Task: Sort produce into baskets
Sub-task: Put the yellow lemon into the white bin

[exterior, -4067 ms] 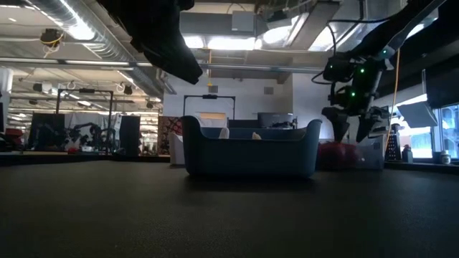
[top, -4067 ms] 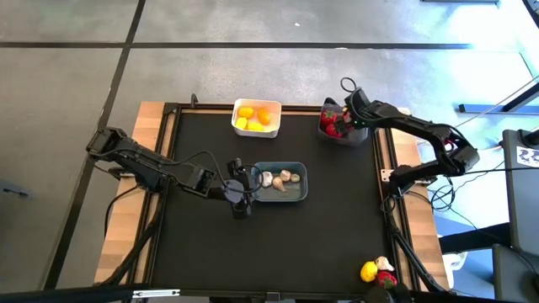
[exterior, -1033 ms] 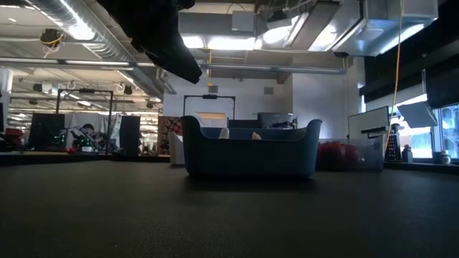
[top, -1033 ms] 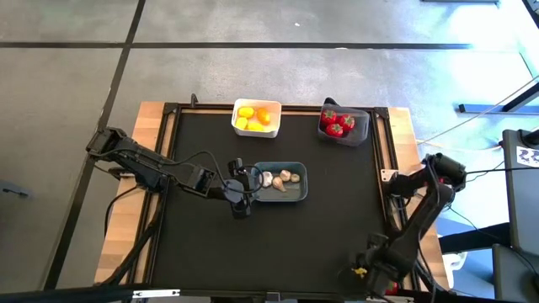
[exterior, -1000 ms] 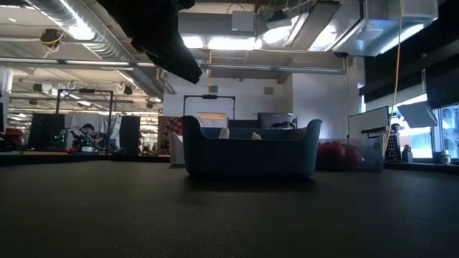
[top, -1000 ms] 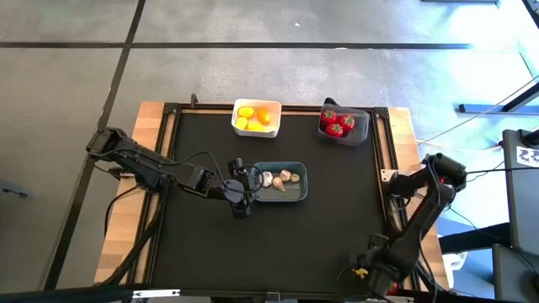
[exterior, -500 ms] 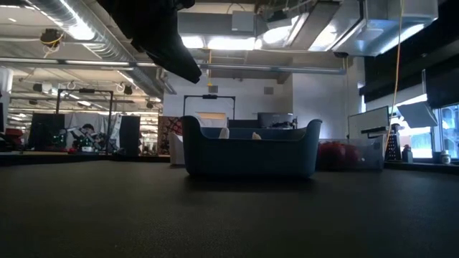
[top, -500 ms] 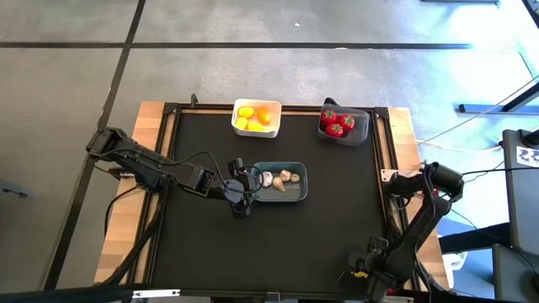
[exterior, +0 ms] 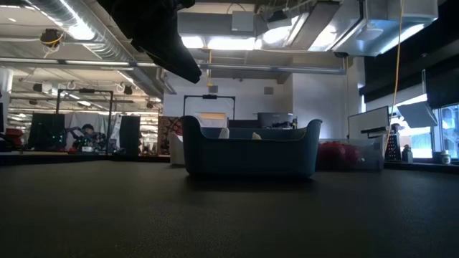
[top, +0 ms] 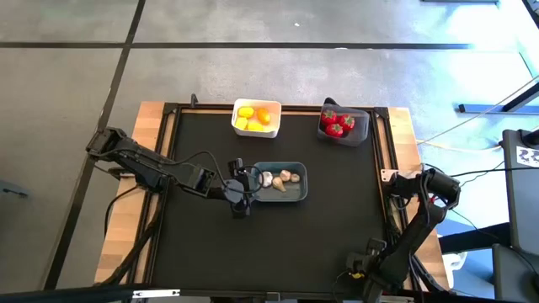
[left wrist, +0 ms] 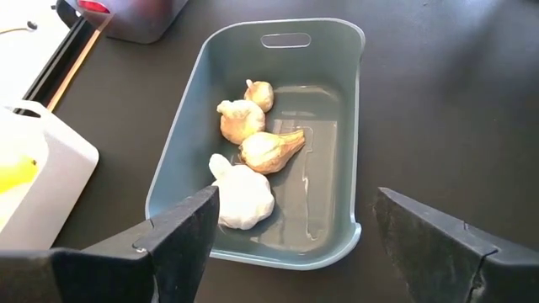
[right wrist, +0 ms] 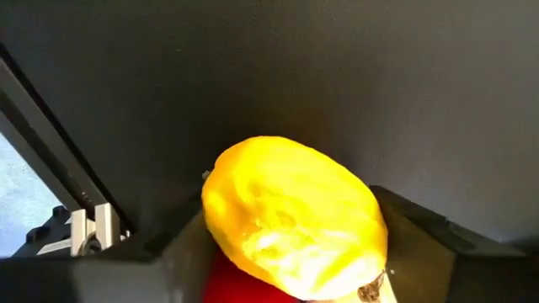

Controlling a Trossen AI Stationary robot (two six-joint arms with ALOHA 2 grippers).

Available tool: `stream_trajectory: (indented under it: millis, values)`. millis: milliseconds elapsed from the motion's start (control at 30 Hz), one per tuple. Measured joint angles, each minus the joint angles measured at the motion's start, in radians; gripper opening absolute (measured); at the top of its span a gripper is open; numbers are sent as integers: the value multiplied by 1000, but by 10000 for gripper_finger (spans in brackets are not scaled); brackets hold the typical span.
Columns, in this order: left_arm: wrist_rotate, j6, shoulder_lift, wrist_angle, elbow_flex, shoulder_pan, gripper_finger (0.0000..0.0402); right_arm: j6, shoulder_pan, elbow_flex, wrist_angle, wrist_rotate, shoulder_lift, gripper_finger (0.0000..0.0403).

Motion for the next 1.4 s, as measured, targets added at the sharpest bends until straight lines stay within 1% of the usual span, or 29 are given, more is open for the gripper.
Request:
stream_trajectory:
  millis: [67, 100, 300, 400, 667, 867, 1033, 1167, 1400]
  values:
    - [0, -2, 0, 0, 0, 0, 311, -2, -7, 0, -1, 3, -2, 246]
    - [0, -8, 0, 0, 0, 0, 311, -4, -11, 0, -1, 3, -2, 242]
    - [0, -51, 0, 1, 0, -2, 311, -27, -68, 2, -10, -14, -4, 242]
    - [0, -51, 0, 8, 0, 1, 311, -47, -105, 2, -25, 7, -31, 252]
    - [0, -52, 0, 8, 0, -2, 311, -75, -201, 3, -158, 185, -152, 244]
    - [0, -53, -14, 8, 0, -4, 311, -99, -280, 3, -288, 328, -245, 250]
    - [-1, -24, -86, 3, 2, -22, 311, -137, -368, 3, -346, 448, -304, 249]
    - [-1, 14, -158, -29, 2, -41, 311, -193, -451, 3, -346, 539, -335, 252]
    - [-2, 2, -276, -139, 2, -45, 310, -358, -609, 3, -309, 677, -340, 251]
